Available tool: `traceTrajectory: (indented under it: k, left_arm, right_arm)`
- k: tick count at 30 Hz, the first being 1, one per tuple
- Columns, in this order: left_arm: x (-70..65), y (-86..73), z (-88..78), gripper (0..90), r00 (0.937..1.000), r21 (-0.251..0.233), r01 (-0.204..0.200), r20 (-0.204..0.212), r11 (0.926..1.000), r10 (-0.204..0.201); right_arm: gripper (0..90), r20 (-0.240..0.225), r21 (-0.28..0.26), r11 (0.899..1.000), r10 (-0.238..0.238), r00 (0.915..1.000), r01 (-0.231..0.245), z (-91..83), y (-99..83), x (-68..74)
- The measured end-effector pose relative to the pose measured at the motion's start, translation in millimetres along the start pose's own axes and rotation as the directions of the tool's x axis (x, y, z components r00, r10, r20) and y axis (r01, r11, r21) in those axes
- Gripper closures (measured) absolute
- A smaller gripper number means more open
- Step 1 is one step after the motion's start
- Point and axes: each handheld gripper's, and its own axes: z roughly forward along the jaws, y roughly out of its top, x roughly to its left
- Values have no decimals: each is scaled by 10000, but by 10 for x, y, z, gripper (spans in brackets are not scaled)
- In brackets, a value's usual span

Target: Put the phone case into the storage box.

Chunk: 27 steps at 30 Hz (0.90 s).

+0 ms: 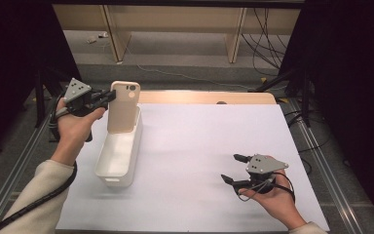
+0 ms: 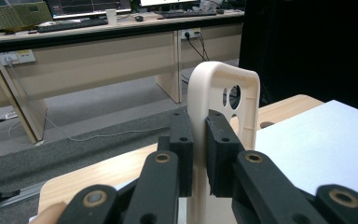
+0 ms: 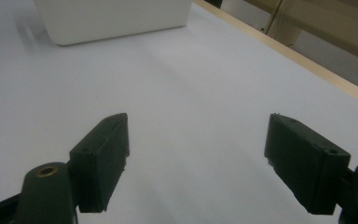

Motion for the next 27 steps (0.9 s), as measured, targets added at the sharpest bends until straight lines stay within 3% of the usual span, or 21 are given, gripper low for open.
traceTrajectory:
  k: [27]
  left_arm:
    - [108,7,122,822,9999,70,43,-144,10000,-42]
  right_arm:
    - [233,-1,-34,10000,8,10000,-8,-1,-4,-5]
